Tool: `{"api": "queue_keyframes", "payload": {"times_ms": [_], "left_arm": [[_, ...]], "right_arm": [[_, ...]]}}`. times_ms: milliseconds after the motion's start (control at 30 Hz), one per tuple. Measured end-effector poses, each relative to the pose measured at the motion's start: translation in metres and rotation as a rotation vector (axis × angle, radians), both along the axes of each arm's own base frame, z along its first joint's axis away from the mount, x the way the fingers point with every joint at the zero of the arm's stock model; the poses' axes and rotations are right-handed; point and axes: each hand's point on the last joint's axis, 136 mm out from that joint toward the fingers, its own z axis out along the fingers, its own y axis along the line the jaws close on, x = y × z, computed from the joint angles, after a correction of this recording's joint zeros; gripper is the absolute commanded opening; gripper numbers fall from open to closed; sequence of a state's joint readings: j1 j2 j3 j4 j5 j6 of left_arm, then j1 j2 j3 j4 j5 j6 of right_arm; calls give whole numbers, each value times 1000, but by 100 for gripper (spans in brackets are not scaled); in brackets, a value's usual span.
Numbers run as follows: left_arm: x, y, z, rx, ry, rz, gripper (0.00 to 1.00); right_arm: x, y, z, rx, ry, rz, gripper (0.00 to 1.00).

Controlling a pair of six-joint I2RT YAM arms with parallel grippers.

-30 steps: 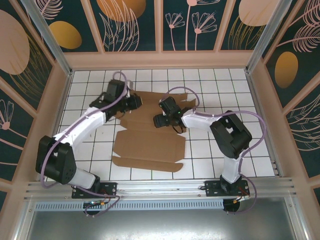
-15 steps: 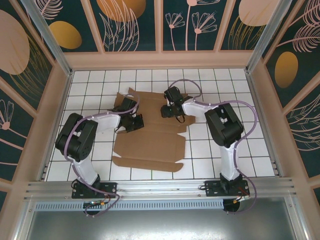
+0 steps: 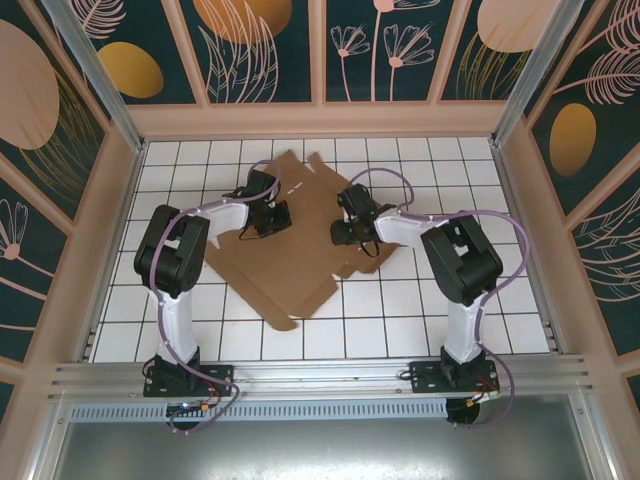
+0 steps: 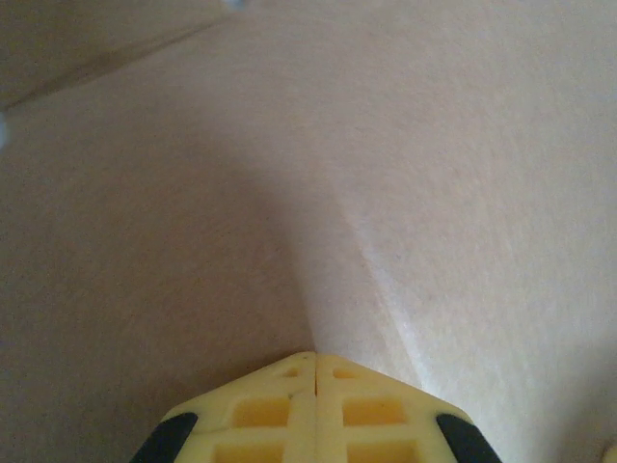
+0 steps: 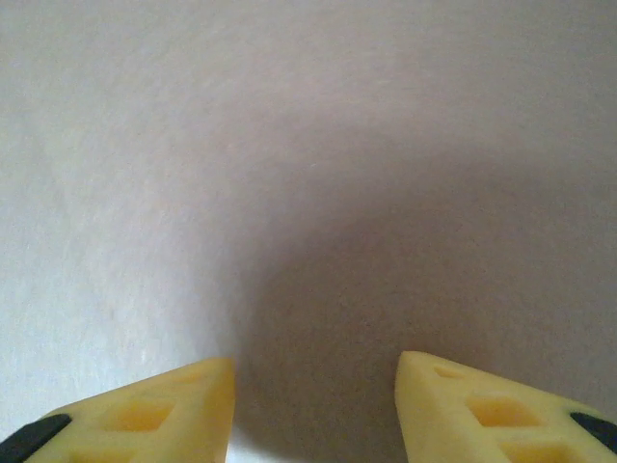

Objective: Fold the paper box

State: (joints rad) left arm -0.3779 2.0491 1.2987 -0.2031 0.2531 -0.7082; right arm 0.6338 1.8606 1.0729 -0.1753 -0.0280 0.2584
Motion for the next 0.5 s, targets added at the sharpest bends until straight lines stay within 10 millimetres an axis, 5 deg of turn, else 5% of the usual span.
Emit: {"api": "queue_keyframes", "payload": {"times_ms": [200,400,500], "left_arm": [[5,-3,0,5,-4,-19,0],[4,-4,3,37,-5,-46,0],[1,0,16,45,-21,-46,0]], "right_arm": [[-34,19,3,82,64,40,51],[-40,24,13,141,117,53,59],[-30,14,35,206,104,45,70]]}}
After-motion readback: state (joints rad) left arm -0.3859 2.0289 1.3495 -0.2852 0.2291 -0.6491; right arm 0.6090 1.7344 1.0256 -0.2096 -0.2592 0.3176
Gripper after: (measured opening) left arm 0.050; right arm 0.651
